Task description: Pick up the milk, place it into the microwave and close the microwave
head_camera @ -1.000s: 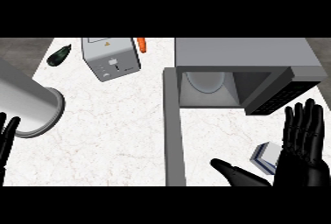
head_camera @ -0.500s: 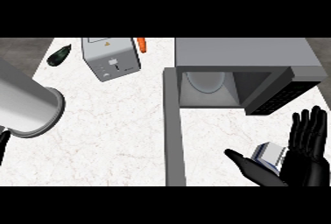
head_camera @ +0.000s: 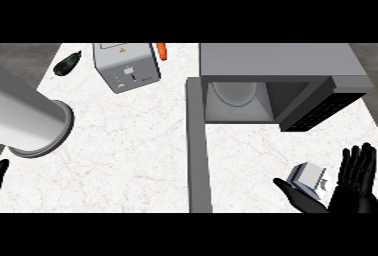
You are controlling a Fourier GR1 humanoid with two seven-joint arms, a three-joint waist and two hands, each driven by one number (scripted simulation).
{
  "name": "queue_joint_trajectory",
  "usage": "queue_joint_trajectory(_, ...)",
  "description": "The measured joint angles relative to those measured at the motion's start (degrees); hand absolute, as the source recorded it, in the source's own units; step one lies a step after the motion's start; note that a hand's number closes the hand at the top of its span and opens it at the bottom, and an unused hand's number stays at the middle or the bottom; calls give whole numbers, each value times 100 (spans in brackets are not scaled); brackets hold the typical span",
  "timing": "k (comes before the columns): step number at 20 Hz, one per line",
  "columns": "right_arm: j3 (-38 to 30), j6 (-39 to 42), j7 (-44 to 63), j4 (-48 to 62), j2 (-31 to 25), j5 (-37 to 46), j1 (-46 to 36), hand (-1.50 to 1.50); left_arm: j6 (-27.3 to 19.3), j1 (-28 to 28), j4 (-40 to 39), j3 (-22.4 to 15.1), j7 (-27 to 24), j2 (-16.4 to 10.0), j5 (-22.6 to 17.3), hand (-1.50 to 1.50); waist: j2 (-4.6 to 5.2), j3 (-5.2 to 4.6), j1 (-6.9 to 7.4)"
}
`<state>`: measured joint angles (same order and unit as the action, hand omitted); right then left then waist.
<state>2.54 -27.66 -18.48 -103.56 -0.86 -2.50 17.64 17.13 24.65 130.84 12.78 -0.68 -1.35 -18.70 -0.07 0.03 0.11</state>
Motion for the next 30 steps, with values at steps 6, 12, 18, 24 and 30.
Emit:
queue_joint_trajectory(6,-367,317,-650,664,1,-360,123,-150,144,80,-187,36,-285,36,70,-150,0,-2,1)
queue_joint_trajectory(12,-624,766,-1184,1147,-55,-619,316,-150,280,150,-94,137,-182,65,-44,-150,1,-1,0)
queue_joint_trajectory(18,-852,1026,-1783,2073,-139,-598,-99,-150,197,16,-12,117,9,69,-55,-150,3,-1,7)
queue_joint_trajectory(24,-1068,1126,-2020,2656,-187,-632,-451,-150,248,54,-8,150,-29,93,-81,-150,3,-1,10)
queue_joint_trajectory(30,-1511,955,-2196,3497,-327,-687,-862,-150,324,171,57,251,-41,95,-164,-150,5,-1,21)
